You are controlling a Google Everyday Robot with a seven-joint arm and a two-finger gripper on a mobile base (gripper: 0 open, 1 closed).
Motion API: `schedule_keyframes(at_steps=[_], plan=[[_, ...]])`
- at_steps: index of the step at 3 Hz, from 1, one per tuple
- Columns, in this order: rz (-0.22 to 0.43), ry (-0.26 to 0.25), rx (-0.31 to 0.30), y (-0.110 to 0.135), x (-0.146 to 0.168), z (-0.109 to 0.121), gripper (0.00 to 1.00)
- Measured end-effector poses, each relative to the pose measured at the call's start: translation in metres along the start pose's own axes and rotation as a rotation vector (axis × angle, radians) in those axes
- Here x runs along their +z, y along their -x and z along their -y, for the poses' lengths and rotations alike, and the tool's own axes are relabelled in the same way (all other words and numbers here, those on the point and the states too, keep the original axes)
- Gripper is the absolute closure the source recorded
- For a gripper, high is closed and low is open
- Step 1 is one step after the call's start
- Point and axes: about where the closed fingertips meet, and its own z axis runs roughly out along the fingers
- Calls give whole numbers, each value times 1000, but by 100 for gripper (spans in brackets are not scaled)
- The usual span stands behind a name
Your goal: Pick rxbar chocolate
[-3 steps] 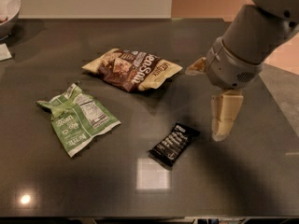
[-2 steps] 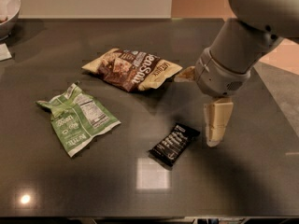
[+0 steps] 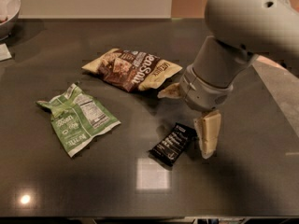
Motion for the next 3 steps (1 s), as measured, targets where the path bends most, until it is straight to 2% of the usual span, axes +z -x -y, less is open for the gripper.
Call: schedule_keyframes(at_steps=[2, 3], plan=[[-34, 61, -136, 11, 24, -10, 0], [-61, 90, -191, 13, 30, -14, 17]])
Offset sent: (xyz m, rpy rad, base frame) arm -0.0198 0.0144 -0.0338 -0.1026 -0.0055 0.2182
